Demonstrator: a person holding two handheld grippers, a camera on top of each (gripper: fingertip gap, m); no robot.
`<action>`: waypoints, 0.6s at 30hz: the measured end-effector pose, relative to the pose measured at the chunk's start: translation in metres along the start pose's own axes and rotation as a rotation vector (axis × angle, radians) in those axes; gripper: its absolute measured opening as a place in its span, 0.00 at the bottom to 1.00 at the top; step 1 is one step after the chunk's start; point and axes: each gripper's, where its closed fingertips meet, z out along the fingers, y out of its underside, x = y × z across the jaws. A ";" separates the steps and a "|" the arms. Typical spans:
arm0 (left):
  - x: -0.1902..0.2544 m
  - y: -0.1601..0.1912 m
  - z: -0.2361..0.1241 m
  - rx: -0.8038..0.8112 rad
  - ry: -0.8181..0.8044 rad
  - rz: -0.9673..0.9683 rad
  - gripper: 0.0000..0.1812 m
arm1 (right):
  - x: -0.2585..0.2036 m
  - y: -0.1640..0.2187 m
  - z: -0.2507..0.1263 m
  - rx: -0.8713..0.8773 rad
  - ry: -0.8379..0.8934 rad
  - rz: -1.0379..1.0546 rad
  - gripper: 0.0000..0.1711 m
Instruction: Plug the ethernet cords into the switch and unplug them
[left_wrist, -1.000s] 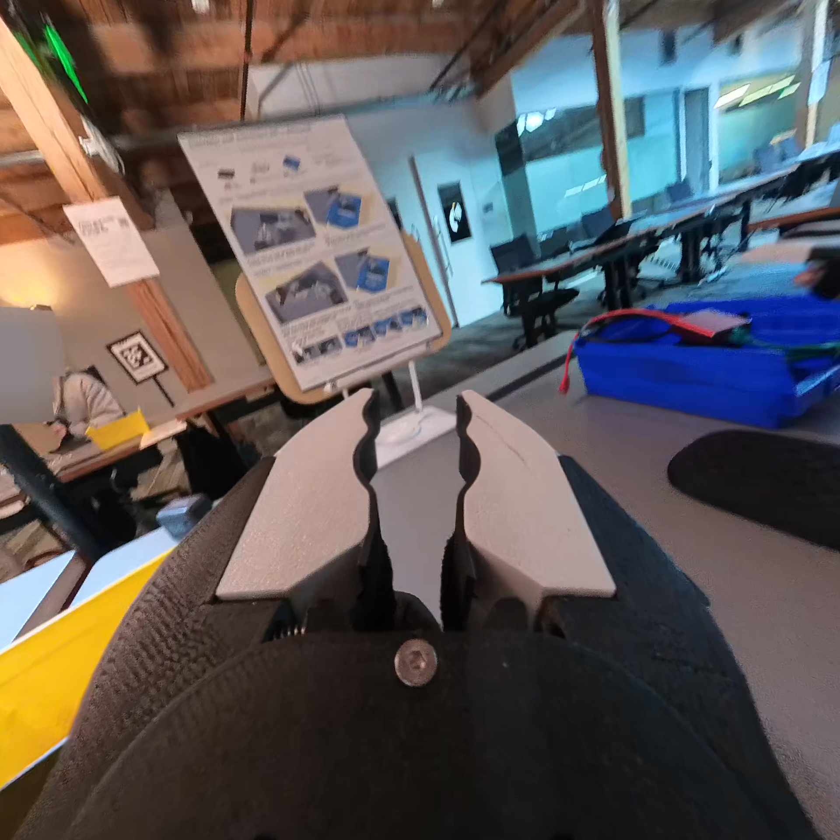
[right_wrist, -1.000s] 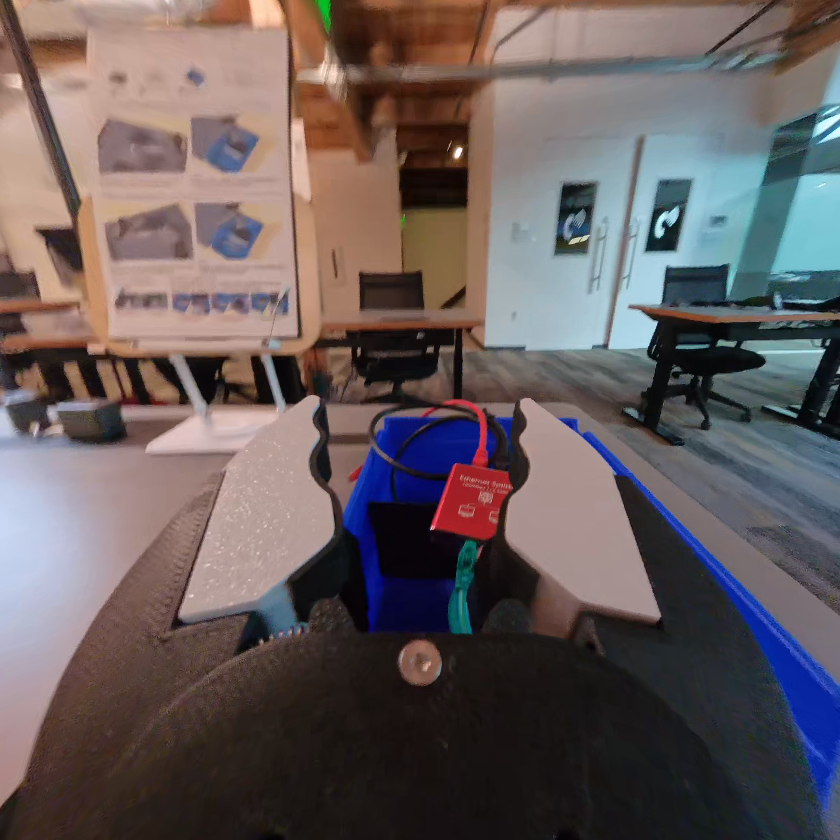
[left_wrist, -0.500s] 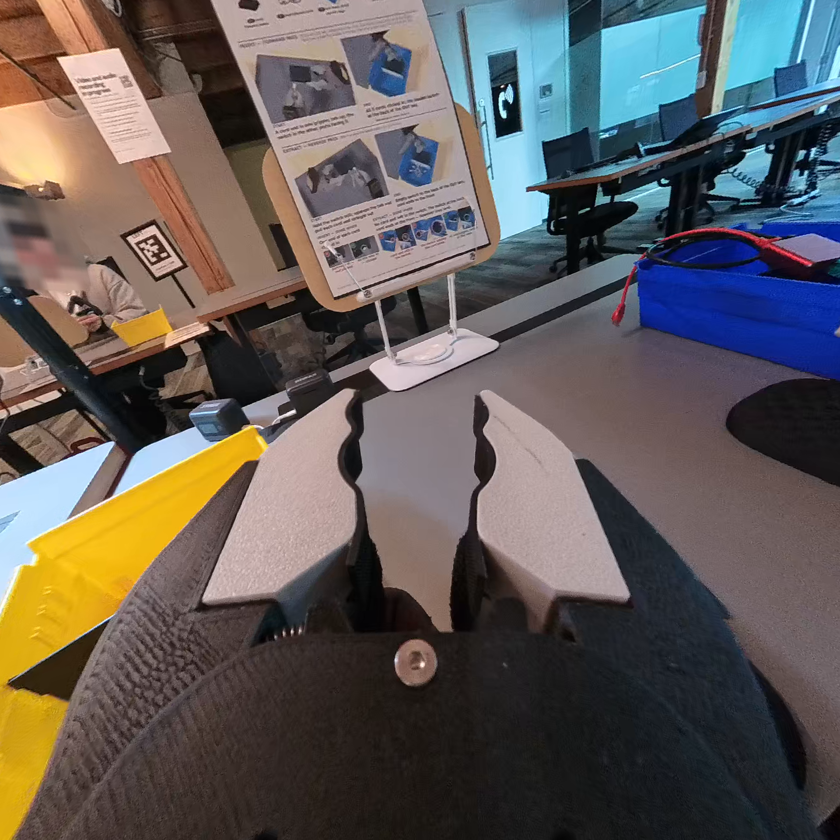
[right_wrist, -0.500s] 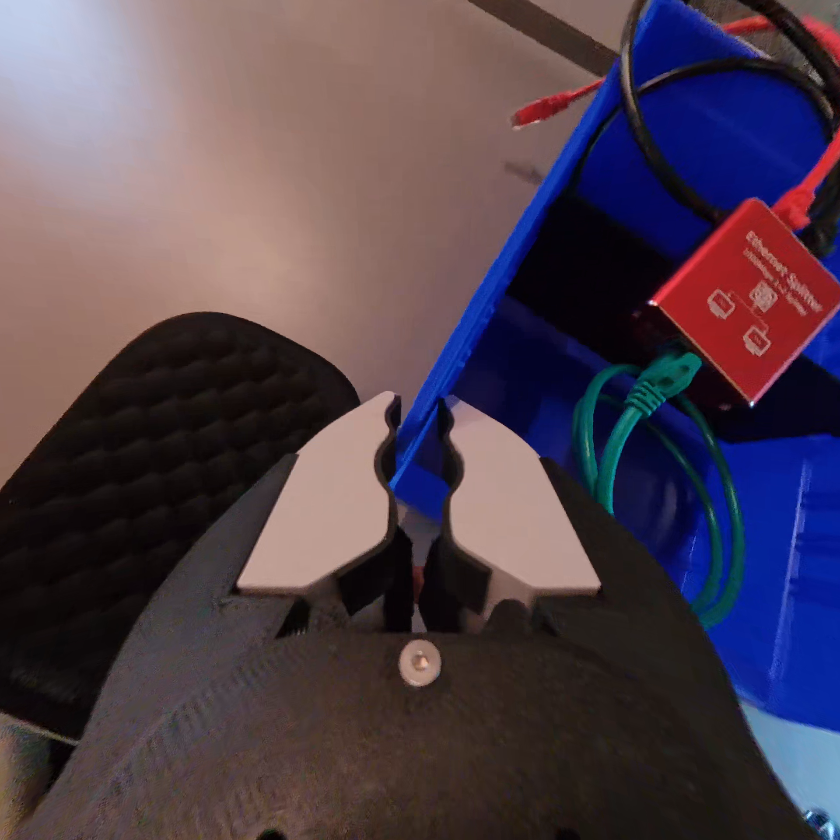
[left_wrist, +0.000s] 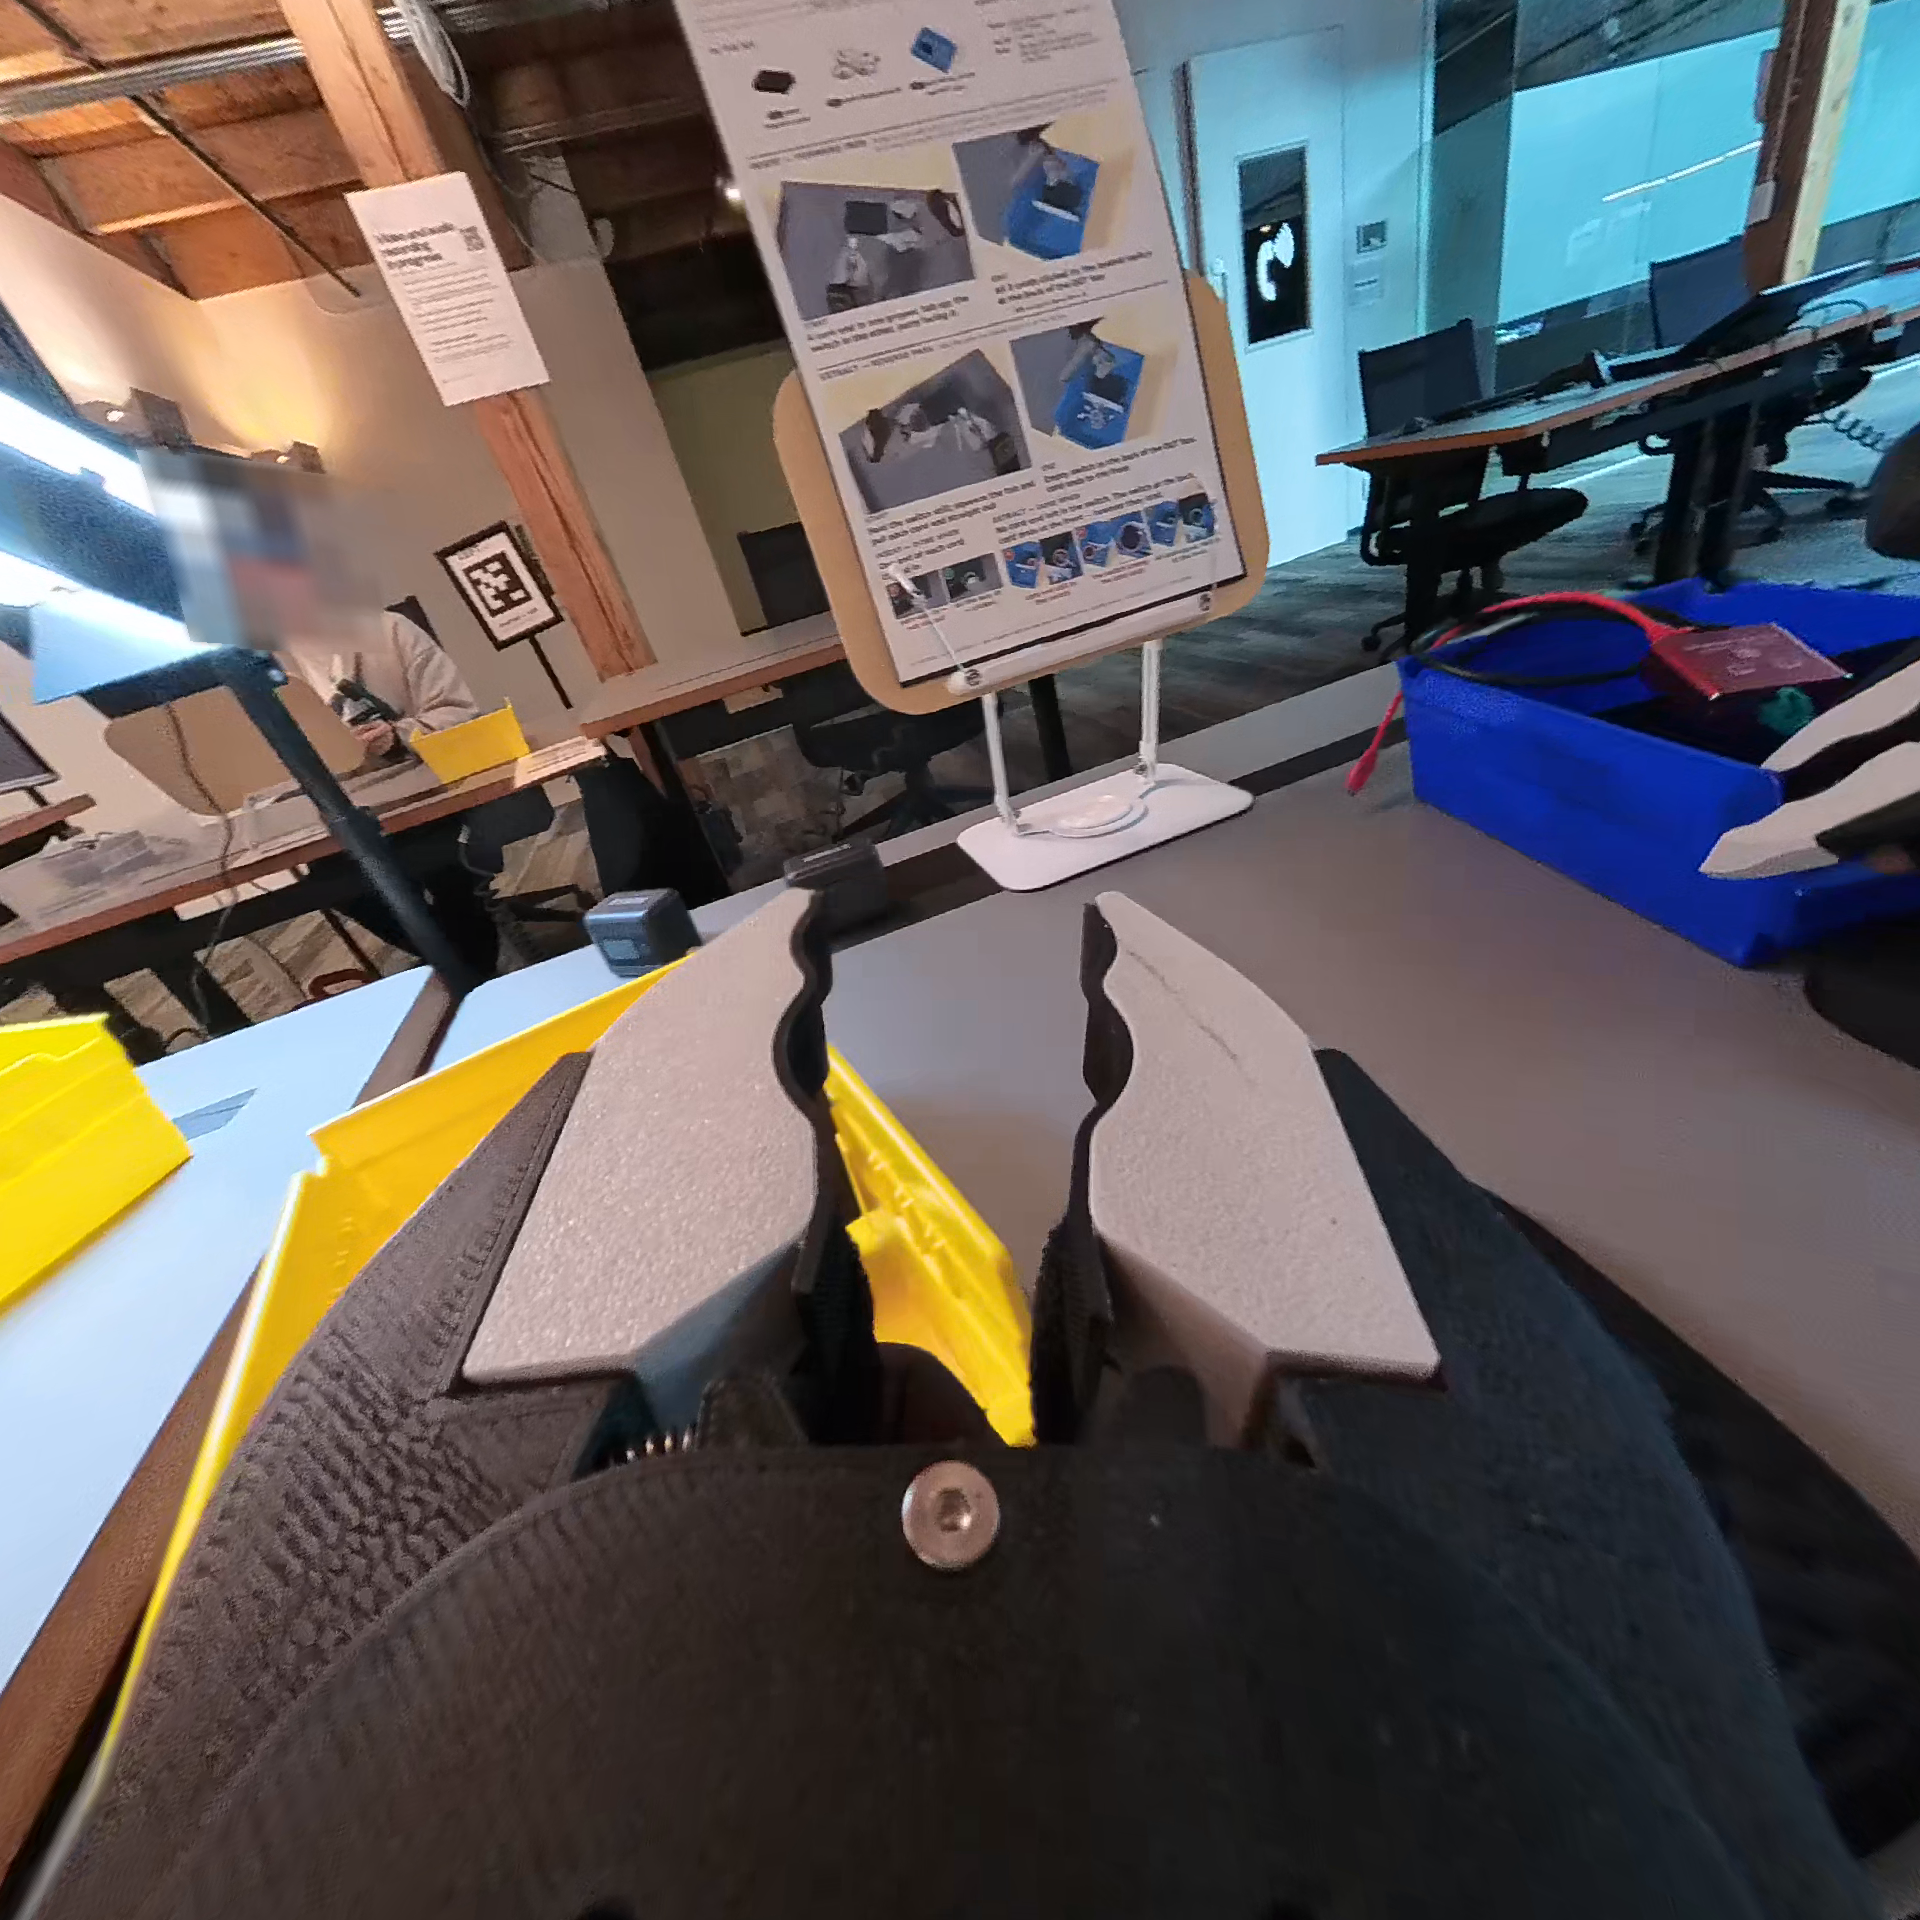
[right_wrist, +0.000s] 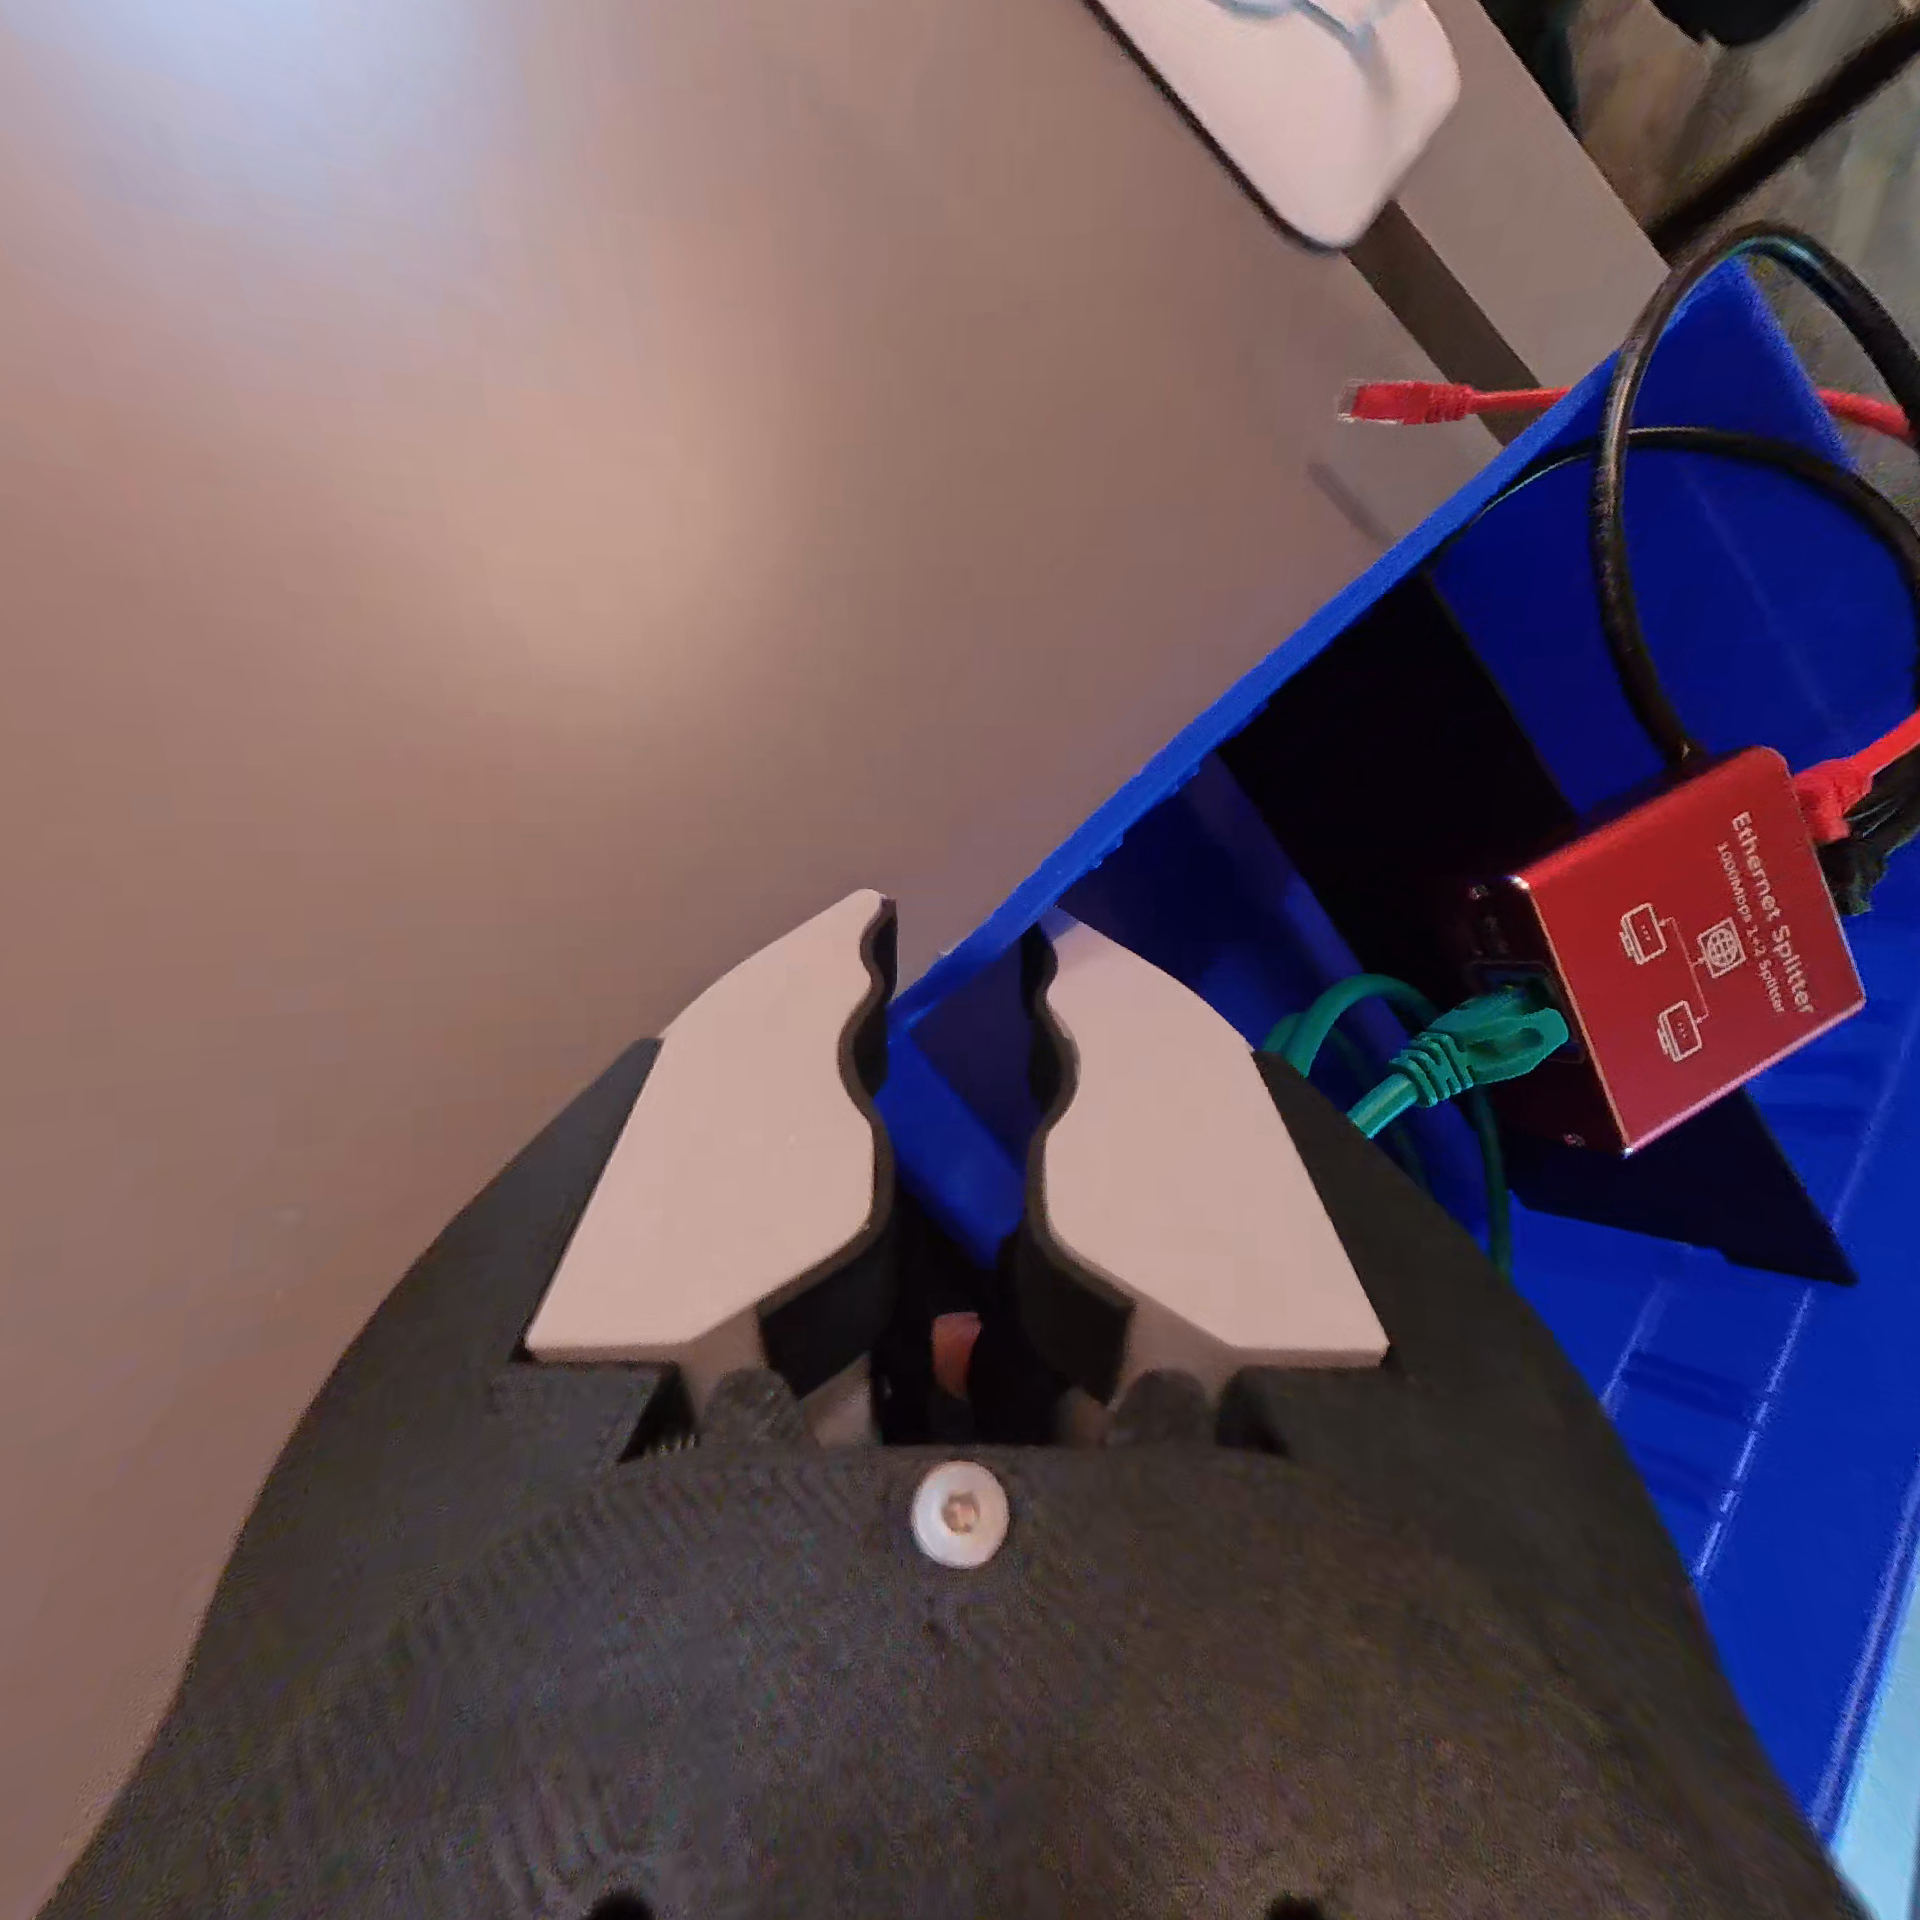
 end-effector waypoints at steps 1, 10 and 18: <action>-0.004 0.000 -0.003 0.003 -0.011 -0.002 0.26 | -0.010 -0.009 0.003 0.015 -0.019 -0.014 0.14; -0.046 0.008 -0.029 -0.024 -0.138 -0.004 0.26 | -0.091 -0.077 0.021 0.148 -0.158 -0.139 0.13; -0.075 0.018 -0.050 -0.051 -0.224 -0.026 0.25 | -0.148 -0.124 0.031 0.293 -0.239 -0.237 0.15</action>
